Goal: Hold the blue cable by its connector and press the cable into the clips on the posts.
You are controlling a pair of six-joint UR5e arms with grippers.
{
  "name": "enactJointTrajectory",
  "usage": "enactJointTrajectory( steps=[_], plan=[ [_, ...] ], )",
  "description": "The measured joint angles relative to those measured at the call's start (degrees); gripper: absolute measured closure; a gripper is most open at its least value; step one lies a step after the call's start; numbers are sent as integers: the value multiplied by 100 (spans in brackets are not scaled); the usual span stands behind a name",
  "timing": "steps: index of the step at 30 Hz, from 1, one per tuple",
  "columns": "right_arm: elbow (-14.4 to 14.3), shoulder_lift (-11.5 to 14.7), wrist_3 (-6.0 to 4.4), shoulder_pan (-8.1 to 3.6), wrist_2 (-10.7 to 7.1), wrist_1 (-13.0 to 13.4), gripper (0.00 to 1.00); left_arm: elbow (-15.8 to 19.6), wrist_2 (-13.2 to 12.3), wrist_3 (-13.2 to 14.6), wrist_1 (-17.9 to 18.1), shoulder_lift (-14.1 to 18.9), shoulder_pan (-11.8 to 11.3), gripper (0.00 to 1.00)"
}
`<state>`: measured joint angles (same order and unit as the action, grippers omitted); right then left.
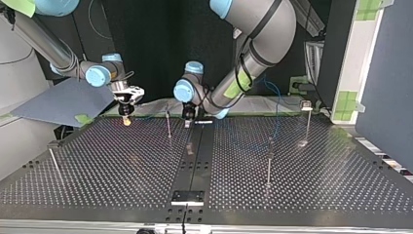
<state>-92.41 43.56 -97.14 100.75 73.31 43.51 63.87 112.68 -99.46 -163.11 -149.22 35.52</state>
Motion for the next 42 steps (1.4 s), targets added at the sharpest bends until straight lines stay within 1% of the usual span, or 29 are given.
enactJointTrajectory(
  steps=[4, 8, 11, 16, 20, 23, 26, 29, 33, 38, 42],
  plan=[
    [1, 0, 2, -1, 0, -32, 100, 0, 181, 34, -133, 126, 51, 0],
    [2, 0, 11, -2, 0, -71, 100, 0, 394, 26, -20, 344, 112, 0],
    [1, 0, 10, -2, 0, -91, 100, 7, 482, 21, -27, 455, 191, 0],
    [0, 0, 24, -26, 0, -174, 100, 52, 618, -67, -148, 499, 394, 0],
    [-1, 0, 32, -44, 0, -221, 100, 130, 788, -149, -207, 503, 591, 0],
    [-1, 0, 34, -48, 0, -236, 100, 195, 928, -157, -247, 502, 732, 0],
    [-1, 1, 35, -48, 0, -249, 100, 273, 1053, -135, -277, 504, 804, 0],
    [-1, 0, 35, -47, 0, -252, 100, 327, 1117, -89, -291, 504, 828, 0],
    [-1, 1, 31, -47, 0, -254, 100, 348, 1099, -30, -285, 504, 858, 0],
    [-1, 0, 27, -50, 0, -254, 100, 351, 897, 22, -203, 502, 914, 0],
    [-1, 0, 21, -51, 0, -254, 100, 352, 750, 44, -216, 502, 949, 0]
  ],
)
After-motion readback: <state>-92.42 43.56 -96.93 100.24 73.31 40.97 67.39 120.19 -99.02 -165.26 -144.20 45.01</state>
